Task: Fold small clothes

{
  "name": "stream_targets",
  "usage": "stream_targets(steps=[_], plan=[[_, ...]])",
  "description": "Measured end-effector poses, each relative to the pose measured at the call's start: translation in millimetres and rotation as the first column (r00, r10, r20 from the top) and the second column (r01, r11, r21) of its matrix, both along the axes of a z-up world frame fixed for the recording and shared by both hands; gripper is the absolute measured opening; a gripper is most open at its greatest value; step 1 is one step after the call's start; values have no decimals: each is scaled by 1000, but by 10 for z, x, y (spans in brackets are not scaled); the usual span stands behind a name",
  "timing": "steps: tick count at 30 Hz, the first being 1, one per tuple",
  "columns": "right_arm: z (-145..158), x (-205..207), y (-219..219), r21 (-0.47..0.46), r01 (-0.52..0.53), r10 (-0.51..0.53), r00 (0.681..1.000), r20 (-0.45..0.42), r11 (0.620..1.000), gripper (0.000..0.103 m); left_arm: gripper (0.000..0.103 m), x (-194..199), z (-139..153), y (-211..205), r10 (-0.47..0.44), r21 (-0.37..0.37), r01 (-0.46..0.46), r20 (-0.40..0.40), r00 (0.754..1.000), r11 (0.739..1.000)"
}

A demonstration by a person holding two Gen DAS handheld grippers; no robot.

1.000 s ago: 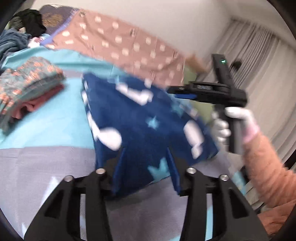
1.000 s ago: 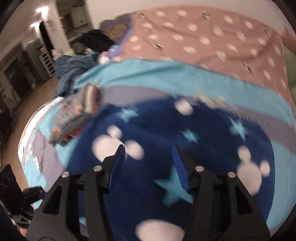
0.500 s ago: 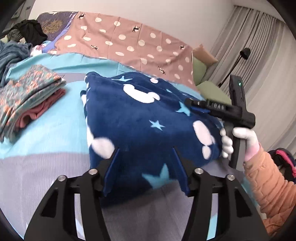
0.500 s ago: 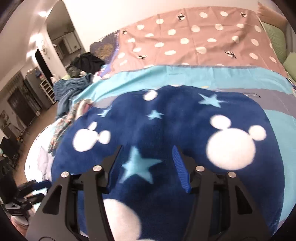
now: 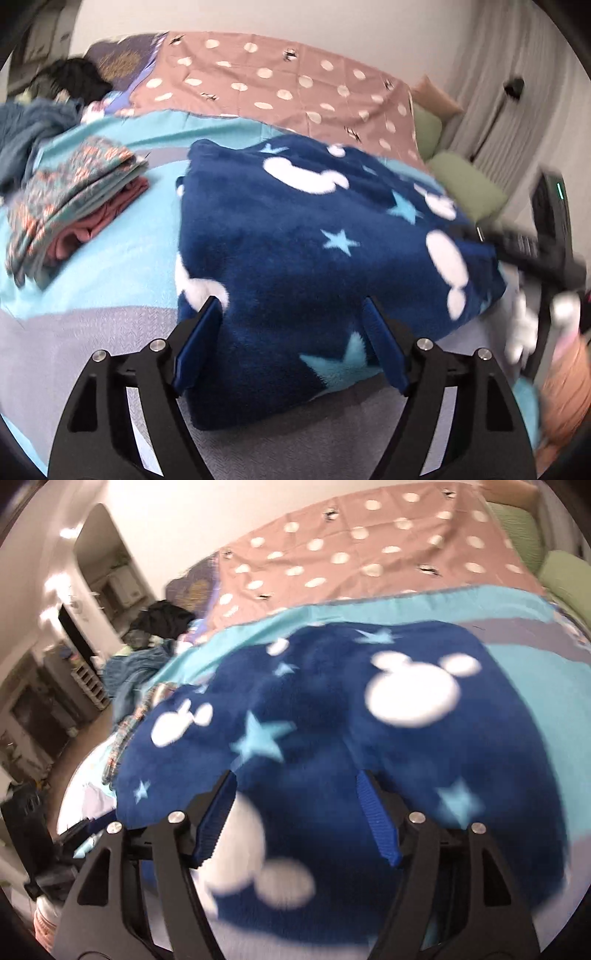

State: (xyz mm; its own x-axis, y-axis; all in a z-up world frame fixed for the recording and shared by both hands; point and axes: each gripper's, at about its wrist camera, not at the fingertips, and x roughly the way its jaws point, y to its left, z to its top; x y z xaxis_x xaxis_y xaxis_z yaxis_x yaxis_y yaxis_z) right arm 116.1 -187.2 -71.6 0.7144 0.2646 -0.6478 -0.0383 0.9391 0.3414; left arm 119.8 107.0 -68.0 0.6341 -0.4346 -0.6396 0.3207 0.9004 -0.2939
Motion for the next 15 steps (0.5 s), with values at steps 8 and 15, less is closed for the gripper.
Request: stream_targets(steps=[8, 15], plan=[[204, -681, 255, -74, 37, -29, 994, 105, 997, 80, 89, -93, 259, 9, 112, 62, -121, 135, 984, 991], [74, -600, 433, -78, 8, -5, 999, 48, 997, 80, 102, 247, -285, 53, 120, 77, -112, -109, 987, 991]])
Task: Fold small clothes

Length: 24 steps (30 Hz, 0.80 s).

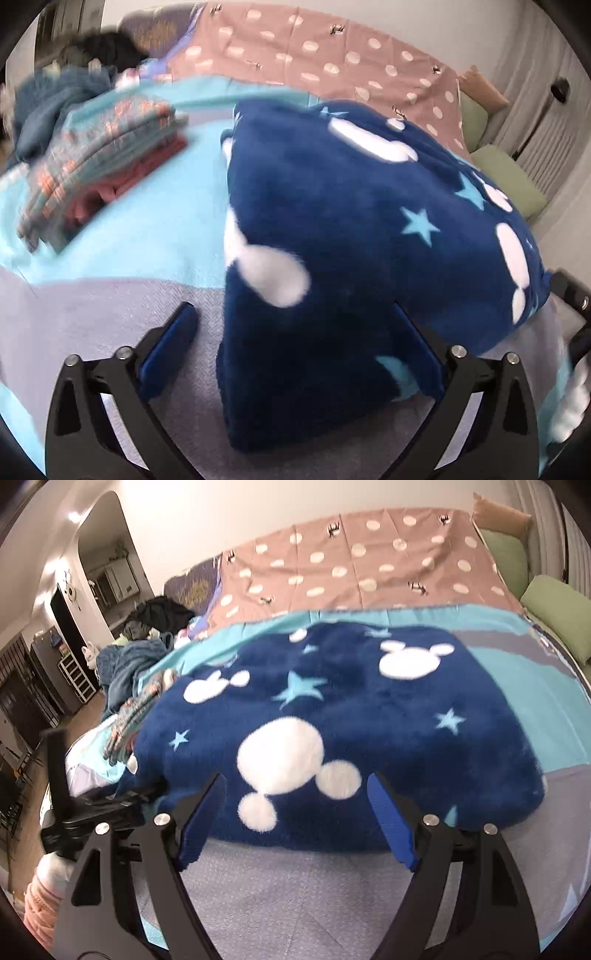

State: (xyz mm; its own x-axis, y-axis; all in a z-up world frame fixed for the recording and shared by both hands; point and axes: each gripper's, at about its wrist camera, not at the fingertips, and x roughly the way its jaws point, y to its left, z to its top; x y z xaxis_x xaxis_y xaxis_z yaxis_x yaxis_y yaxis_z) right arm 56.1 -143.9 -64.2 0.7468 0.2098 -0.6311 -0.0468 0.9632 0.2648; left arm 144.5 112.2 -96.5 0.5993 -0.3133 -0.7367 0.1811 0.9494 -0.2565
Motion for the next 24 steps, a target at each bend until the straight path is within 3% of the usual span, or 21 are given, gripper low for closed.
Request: stream_targets(steps=[5, 19, 21, 23, 24], plan=[[15, -16, 105, -76, 17, -15, 1000, 23, 997, 80, 102, -22, 2, -18, 1, 21, -1, 8, 1000, 1000], [47, 79, 141, -78, 21, -17, 999, 48, 997, 80, 102, -30, -3, -7, 1, 12, -1, 8, 1000, 1000], [-79, 171, 151, -95, 5, -7, 1000, -15, 996, 80, 102, -29, -2, -12, 1, 12, -1, 8, 1000, 1000], [-457, 387, 129, -75, -48, 31, 977, -210, 996, 80, 102, -21, -2, -15, 0, 11, 0, 7, 1000, 1000], [-563, 395, 93, -61, -52, 40, 981, -188, 997, 80, 102, -19, -3, -19, 0, 14, 0, 8, 1000, 1000]])
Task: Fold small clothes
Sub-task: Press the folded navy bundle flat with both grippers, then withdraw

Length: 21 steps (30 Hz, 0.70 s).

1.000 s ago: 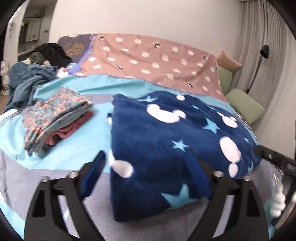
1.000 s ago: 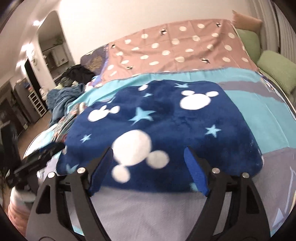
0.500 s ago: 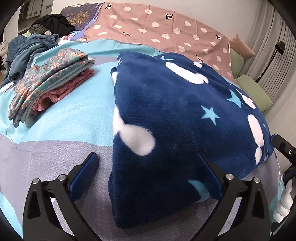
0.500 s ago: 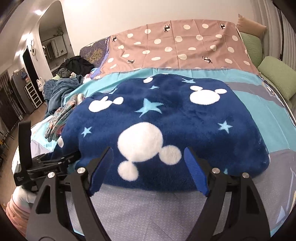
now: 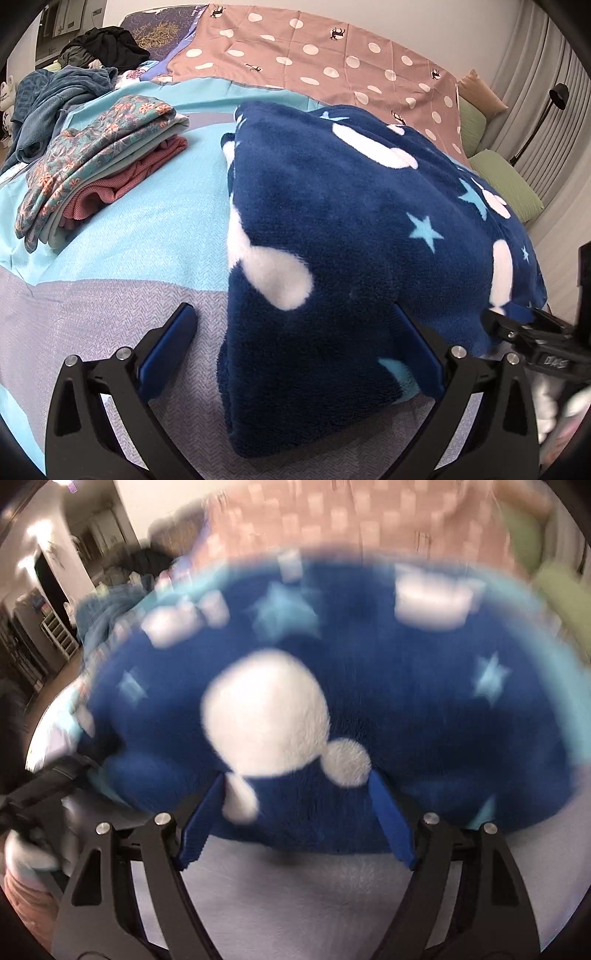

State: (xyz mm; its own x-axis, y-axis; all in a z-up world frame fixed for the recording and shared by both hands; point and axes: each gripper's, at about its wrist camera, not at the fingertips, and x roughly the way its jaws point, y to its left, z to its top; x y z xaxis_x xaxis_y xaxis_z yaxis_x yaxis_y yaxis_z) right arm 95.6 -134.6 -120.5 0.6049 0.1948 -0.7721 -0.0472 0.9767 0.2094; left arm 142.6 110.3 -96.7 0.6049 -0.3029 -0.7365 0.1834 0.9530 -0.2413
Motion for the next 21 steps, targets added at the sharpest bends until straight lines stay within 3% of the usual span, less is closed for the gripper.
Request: stream_targets(steps=[3, 5, 7, 9, 12, 15, 16, 19, 21], plan=[[48, -49, 85, -68, -6, 6, 1000, 5, 998, 78, 102, -7, 2, 12, 0, -8, 0, 0, 1000, 1000], [109, -45, 111, -96, -5, 5, 1000, -1, 995, 67, 102, -9, 4, 11, 0, -8, 0, 1, 1000, 1000], [255, -29, 59, -40, -6, 6, 1000, 11, 999, 36, 102, -13, 3, 24, 0, -16, 0, 2, 1000, 1000], [514, 34, -75, 75, -3, -3, 997, 71, 997, 20, 102, -11, 3, 31, -1, -18, 1, 2, 1000, 1000], [677, 238, -121, 71, 11, -21, 990, 142, 997, 20, 102, -11, 6, 34, -1, -16, 1, 3, 1000, 1000], [208, 553, -97, 92, 7, -6, 1000, -12, 996, 23, 102, -16, 10, 29, -1, -19, 2, 4, 1000, 1000], [119, 512, -125, 114, 9, -15, 999, 49, 993, 23, 102, -20, 10, 30, -1, -21, 1, 4, 1000, 1000], [208, 474, -101, 75, -9, 5, 999, 53, 997, 23, 102, -14, 9, 42, -2, -26, 2, 2, 1000, 1000], [371, 530, -174, 125, 8, -9, 1000, 14, 992, 25, 102, -9, 9, 39, -3, -25, 3, 0, 1000, 1000]])
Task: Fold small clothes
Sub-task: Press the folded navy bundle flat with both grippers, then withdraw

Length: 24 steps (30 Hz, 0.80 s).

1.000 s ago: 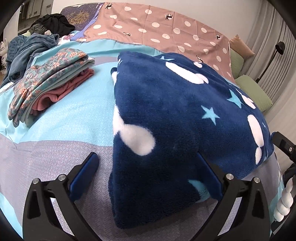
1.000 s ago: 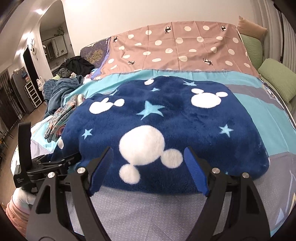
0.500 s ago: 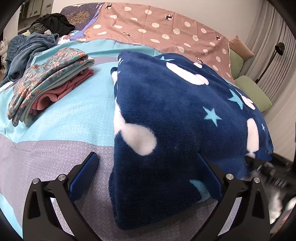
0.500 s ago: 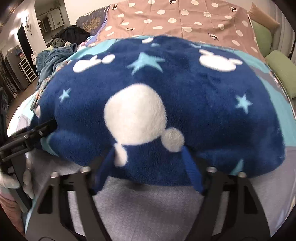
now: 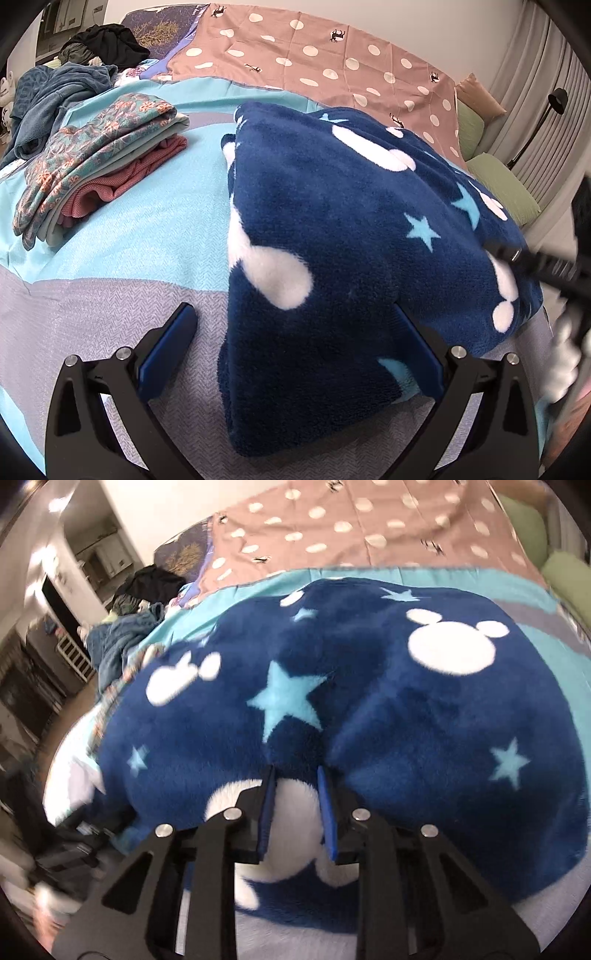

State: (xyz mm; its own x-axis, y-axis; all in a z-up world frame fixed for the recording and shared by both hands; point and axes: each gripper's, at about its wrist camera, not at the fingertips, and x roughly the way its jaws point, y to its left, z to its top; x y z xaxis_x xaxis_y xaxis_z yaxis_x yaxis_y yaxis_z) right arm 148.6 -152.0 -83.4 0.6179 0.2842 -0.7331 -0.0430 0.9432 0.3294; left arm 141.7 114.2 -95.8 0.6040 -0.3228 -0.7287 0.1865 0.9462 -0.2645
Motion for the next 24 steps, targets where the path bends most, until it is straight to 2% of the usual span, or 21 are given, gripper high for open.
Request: stream_targets(steps=[2, 4, 5, 6, 7, 8, 9, 10, 11, 13, 15, 17, 18, 19, 20, 21, 22, 23, 24], plan=[[306, 19, 66, -31, -9, 12, 996, 90, 999, 27, 102, -1, 0, 6, 0, -2, 0, 1, 1000, 1000], [485, 51, 150, -84, 1, 12, 987, 163, 996, 53, 102, 0, -1, 4, 0, -2, 0, 0, 1000, 1000], [494, 158, 182, -83, 8, 6, 987, 162, 997, 55, 102, 5, -1, 12, -1, -4, 1, 1, 1000, 1000], [382, 302, 209, -79, 3, 5, 994, 108, 997, 53, 102, 7, 0, 9, -1, -6, 1, 1, 1000, 1000], [105, 503, 227, -85, -6, 5, 1000, -8, 996, 53, 102, 8, 0, 14, -1, -8, 2, 1, 1000, 1000], [-152, 624, 232, -83, -5, -2, 996, -88, 997, 53, 102, 7, 1, 18, -2, -12, 2, 3, 1000, 1000], [-269, 618, 219, -83, 7, -11, 999, -43, 996, 53, 102, 8, 0, 28, -2, -17, 2, 3, 1000, 1000], [-225, 572, 270, -127, -5, 3, 1000, -10, 992, 52, 102, 6, -2, 33, -2, -22, 2, 3, 1000, 1000], [-99, 572, 329, -159, -12, 10, 1000, -16, 987, 51, 102, 3, -3, 39, -2, -26, 2, 5, 1000, 1000], [130, 633, 309, -119, -13, 11, 1000, -13, 993, 45, 102, 14, -5, 29, -2, -23, 2, 0, 1000, 1000], [488, 821, 250, -109, 6, 3, 997, 78, 994, 38, 102, 8, -1, 16, -1, -16, 2, 5, 1000, 1000], [631, 1090, 187, -124, 48, -35, 993, 110, 991, 38, 102, 6, -5, 34, -1, -31, 1, 4, 1000, 1000], [616, 1277, 160, -123, 62, -50, 994, 98, 990, 38, 102, 2, -6, 41, -1, -34, 1, 5, 1000, 999], [491, 1511, 125, -113, 70, -65, 997, 48, 991, 38, 102, 2, -7, 40, -1, -35, 1, 5, 1000, 999], [323, 1689, 77, -97, 69, -71, 997, -18, 993, 38, 102, 4, -8, 38, -1, -34, 1, 5, 1000, 999], [-33, 1941, 34, -88, 65, -77, 986, -145, 994, 37, 102, 6, -8, 39, -1, -36, 1, 5, 1000, 999], [-210, 2031, 7, -79, 59, -71, 983, -167, 995, 37, 102, 11, -8, 47, -2, -38, 2, 5, 1000, 999], [-159, 2009, 27, -95, 57, -68, 991, -116, 994, 37, 102, 18, -14, 50, -2, -40, 2, 0, 1000, 999], [-100, 2004, 74, -124, 53, -68, 990, -123, 991, 37, 102, 13, -15, 54, -3, -44, 3, 3, 1000, 999]])
